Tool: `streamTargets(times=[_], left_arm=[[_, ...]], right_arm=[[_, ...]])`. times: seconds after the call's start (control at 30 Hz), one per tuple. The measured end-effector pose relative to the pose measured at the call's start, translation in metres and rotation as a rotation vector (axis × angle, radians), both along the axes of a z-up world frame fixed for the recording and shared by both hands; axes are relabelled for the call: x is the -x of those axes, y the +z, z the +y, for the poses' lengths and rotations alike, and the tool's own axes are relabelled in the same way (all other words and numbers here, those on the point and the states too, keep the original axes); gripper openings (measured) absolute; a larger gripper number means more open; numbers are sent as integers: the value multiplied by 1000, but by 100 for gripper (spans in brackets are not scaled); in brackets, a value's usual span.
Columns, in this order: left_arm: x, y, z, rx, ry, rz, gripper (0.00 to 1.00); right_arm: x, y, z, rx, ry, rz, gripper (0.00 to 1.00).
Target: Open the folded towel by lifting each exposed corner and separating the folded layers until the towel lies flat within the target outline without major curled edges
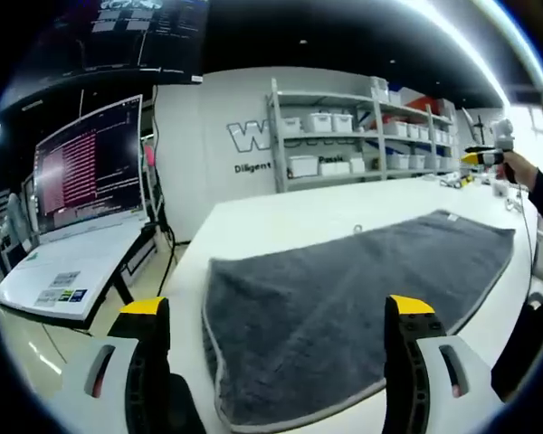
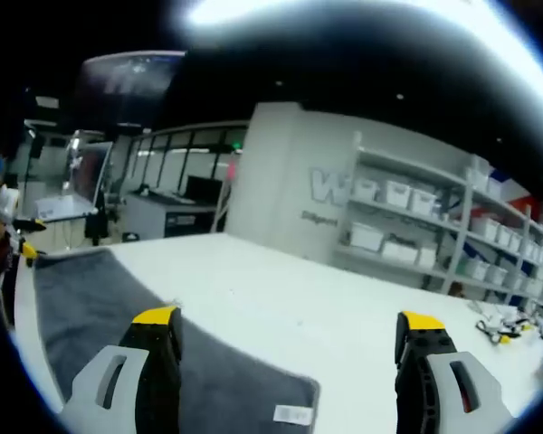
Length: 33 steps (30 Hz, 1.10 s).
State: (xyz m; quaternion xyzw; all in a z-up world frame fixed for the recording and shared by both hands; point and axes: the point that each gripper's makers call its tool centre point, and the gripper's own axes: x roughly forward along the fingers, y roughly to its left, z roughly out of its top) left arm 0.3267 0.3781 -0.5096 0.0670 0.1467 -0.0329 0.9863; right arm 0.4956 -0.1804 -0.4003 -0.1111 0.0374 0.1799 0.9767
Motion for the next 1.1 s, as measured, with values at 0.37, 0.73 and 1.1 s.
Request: streamTargets(times=[0.37, 0.73, 1.1], left_arm=[[0, -14, -4, 3, 7, 55, 95], [16, -25, 9, 60, 41, 107, 86], [18, -54, 26, 13, 120, 246, 52]], right_arm=[[-7, -8, -18, 100, 48, 16, 100], [-28, -54, -24, 112, 111, 155, 91], [-67, -105, -20, 170, 271, 382, 72]])
